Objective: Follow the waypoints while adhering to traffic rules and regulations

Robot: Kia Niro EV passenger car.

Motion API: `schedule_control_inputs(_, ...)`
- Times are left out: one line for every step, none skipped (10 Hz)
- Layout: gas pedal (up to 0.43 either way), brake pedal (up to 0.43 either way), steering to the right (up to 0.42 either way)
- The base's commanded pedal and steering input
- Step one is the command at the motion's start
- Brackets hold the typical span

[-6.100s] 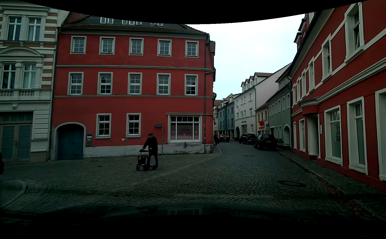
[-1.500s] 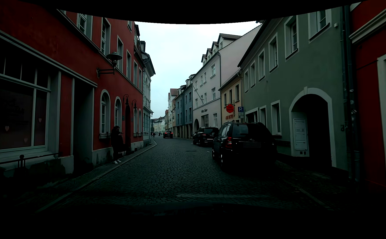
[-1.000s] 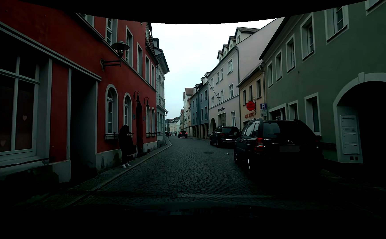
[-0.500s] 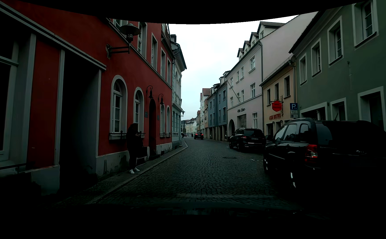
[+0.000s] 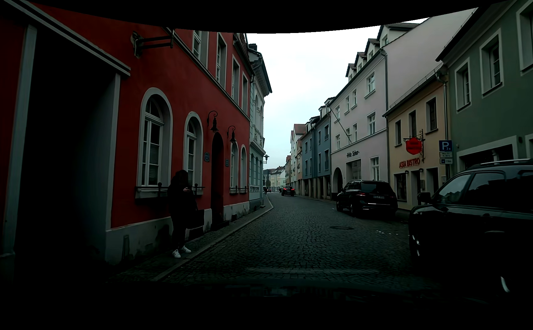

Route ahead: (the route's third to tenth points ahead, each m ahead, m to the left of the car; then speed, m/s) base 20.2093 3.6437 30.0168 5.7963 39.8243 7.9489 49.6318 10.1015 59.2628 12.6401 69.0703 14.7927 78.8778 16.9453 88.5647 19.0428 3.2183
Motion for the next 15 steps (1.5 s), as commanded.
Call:
schedule_control_inputs(0.118, 0.000, 0.008)
schedule_control_inputs(0.118, 0.000, 0.049)
schedule_control_inputs(0.118, 0.000, 0.077)
schedule_control_inputs(0.118, 0.000, 0.104)
schedule_control_inputs(0.130, 0.000, 0.125)
schedule_control_inputs(0.130, 0.000, 0.134)
schedule_control_inputs(0.130, 0.000, 0.134)
schedule_control_inputs(0.130, 0.000, 0.127)
schedule_control_inputs(0.130, 0.000, 0.121)
schedule_control_inputs(0.150, 0.000, 0.115)
schedule_control_inputs(0.150, 0.000, 0.101)
schedule_control_inputs(0.150, 0.000, 0.087)
schedule_control_inputs(0.150, 0.000, 0.075)
schedule_control_inputs(0.150, 0.000, 0.062)
schedule_control_inputs(0.150, 0.000, 0.046)
